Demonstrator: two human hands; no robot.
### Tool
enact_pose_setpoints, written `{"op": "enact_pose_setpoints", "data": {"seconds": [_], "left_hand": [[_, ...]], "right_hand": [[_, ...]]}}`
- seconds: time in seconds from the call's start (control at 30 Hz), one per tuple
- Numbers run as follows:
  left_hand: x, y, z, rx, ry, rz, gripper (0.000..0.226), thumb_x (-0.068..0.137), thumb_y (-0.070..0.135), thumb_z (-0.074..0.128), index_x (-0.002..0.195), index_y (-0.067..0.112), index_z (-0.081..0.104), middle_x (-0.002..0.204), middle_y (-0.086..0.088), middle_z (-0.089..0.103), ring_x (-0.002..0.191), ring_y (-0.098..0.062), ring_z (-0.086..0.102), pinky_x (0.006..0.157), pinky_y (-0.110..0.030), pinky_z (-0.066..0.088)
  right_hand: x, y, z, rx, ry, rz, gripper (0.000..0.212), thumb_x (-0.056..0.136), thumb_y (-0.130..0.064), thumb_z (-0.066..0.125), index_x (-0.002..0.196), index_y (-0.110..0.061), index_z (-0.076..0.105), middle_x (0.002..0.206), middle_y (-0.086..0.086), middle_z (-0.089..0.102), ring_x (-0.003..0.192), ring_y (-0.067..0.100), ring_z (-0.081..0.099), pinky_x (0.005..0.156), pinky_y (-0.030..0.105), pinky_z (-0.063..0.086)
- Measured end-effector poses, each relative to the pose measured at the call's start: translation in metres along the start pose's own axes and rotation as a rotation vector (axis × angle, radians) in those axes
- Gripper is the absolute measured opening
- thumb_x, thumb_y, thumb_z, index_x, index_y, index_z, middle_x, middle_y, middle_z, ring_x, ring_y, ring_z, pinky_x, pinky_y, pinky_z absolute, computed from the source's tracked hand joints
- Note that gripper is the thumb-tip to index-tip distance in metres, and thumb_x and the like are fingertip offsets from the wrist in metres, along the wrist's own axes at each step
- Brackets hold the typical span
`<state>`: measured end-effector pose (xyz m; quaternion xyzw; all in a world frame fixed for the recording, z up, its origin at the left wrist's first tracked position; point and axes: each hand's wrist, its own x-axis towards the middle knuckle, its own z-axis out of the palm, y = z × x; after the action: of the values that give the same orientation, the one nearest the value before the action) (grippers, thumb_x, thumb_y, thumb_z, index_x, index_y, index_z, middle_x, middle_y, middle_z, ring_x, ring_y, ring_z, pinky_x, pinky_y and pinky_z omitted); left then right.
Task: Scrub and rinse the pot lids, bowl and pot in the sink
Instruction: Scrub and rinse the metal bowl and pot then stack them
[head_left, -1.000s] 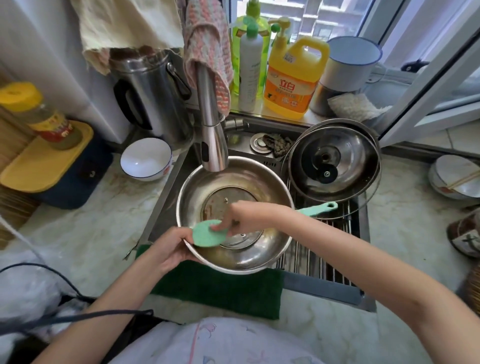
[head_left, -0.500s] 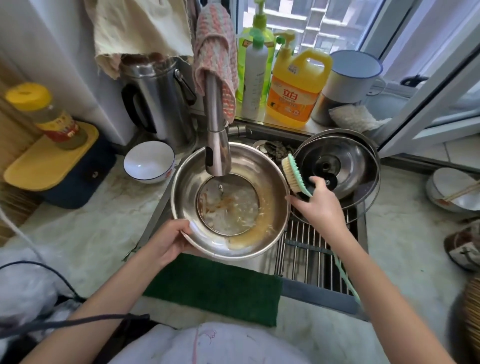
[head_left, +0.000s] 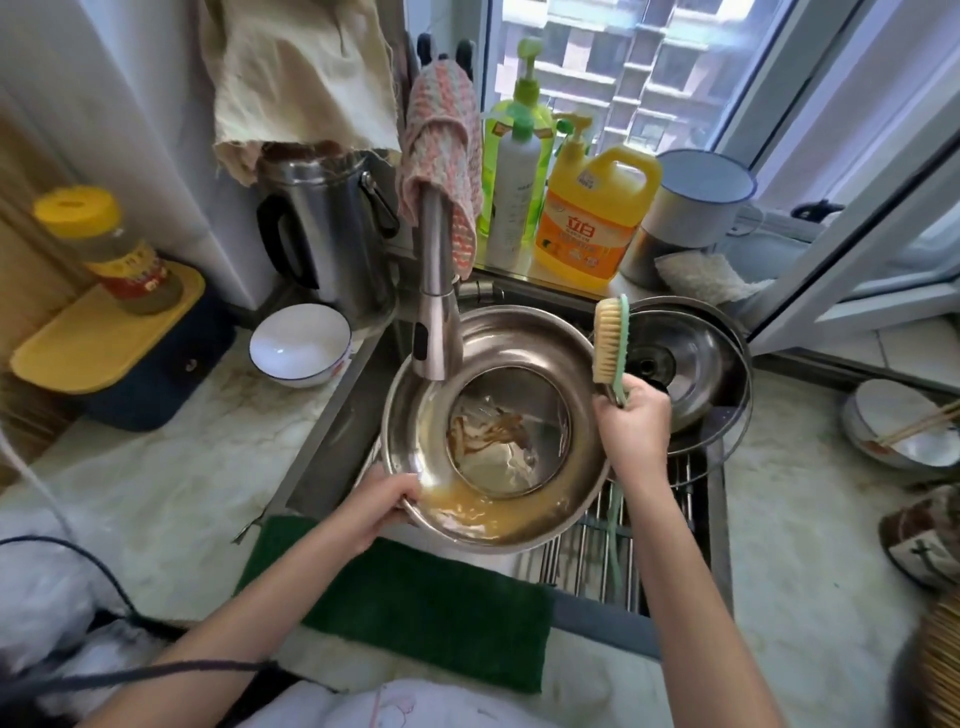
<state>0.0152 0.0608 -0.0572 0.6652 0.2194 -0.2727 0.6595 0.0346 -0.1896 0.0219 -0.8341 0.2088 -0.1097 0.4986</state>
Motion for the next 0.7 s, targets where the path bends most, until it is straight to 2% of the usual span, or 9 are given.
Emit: {"op": "enact_pose_setpoints", "data": {"seconds": [0.07,0.13,0.17,0.23,0.37,0.43,0.5,0.57,0.7], "left_hand": [[0.015,-0.009,0.014,0.286,0.227,0.213,0.076,0.076,-0.002,0.064,0.141,0.02,0.029,0.131,-0.009,0.048,0.107,-0.025,0.059,0.075,-0.034,0.056],[0.024,-0.012,0.031,0.794,0.334,0.502,0.094,0.082,0.0,0.056,0.152,0.029,0.001,0.159,0.002,0.007,0.145,-0.023,0.013,0.106,-0.042,0.041],[0.025,-0.012,0.039,1.001,0.317,0.59,0.088,0.086,0.002,0.05,0.152,0.025,-0.005,0.16,0.003,-0.006,0.145,-0.017,-0.009,0.117,-0.044,0.022],[0.027,-0.01,0.051,1.326,0.182,0.595,0.07,0.094,0.023,0.037,0.152,0.013,-0.001,0.159,-0.006,-0.009,0.141,-0.018,-0.023,0.118,-0.046,-0.008],[0.036,-0.01,0.039,1.785,-0.216,0.745,0.072,0.091,0.047,-0.003,0.152,0.012,0.008,0.159,-0.01,0.008,0.147,-0.022,-0.001,0.112,-0.041,-0.021],[0.047,0.001,0.029,1.926,-0.21,0.786,0.08,0.083,0.048,-0.014,0.152,0.015,0.011,0.159,-0.007,0.009,0.147,-0.02,-0.002,0.112,-0.038,-0.02],[0.054,0.013,0.03,1.984,-0.026,0.725,0.066,0.093,0.044,0.004,0.151,0.013,0.01,0.16,-0.01,0.003,0.146,-0.021,-0.011,0.11,-0.036,-0.02],[0.05,0.015,0.046,1.843,0.007,0.606,0.065,0.098,0.04,0.023,0.151,0.008,0.002,0.158,-0.013,-0.009,0.142,-0.022,-0.019,0.11,-0.034,-0.019],[0.033,-0.011,0.069,1.54,-0.448,0.525,0.06,0.102,0.039,0.021,0.151,0.01,0.002,0.157,-0.013,-0.007,0.145,-0.022,-0.01,0.118,-0.036,-0.008]], "right_hand": [[-0.001,-0.012,-0.003,-0.065,0.041,-0.016,0.021,0.08,-0.004,0.055,0.062,-0.014,0.056,0.055,-0.002,0.053,0.054,0.015,0.048,0.049,0.025,0.035],[-0.002,-0.021,-0.004,-0.114,0.071,-0.033,0.026,0.081,-0.005,0.055,0.059,-0.018,0.053,0.052,-0.007,0.049,0.052,0.013,0.045,0.047,0.026,0.032],[-0.002,-0.023,-0.004,-0.121,0.082,-0.038,0.028,0.079,-0.003,0.054,0.056,-0.019,0.05,0.051,-0.007,0.047,0.052,0.014,0.045,0.047,0.026,0.03],[-0.002,-0.025,-0.005,-0.112,0.099,-0.047,0.029,0.077,-0.001,0.053,0.055,-0.02,0.049,0.051,-0.006,0.048,0.052,0.017,0.044,0.047,0.026,0.03],[-0.005,-0.026,-0.012,-0.173,0.114,-0.092,0.021,0.076,0.0,0.054,0.063,-0.017,0.057,0.057,-0.002,0.056,0.057,0.021,0.052,0.049,0.027,0.037],[-0.009,-0.025,-0.015,-0.179,0.111,-0.102,0.024,0.076,0.001,0.053,0.064,-0.019,0.057,0.056,-0.005,0.055,0.053,0.016,0.05,0.047,0.024,0.036],[-0.013,-0.023,-0.013,-0.163,0.124,-0.097,0.025,0.077,0.002,0.053,0.068,-0.02,0.059,0.056,-0.008,0.054,0.051,0.009,0.048,0.043,0.014,0.033],[-0.016,-0.024,-0.008,-0.132,0.17,-0.088,0.022,0.079,0.001,0.054,0.076,-0.017,0.065,0.063,-0.007,0.061,0.056,0.009,0.055,0.044,0.017,0.041],[-0.016,-0.029,0.002,-0.116,0.257,-0.119,0.022,0.077,0.001,0.055,0.077,-0.017,0.067,0.063,-0.006,0.062,0.058,0.017,0.061,0.05,0.037,0.053]]}}
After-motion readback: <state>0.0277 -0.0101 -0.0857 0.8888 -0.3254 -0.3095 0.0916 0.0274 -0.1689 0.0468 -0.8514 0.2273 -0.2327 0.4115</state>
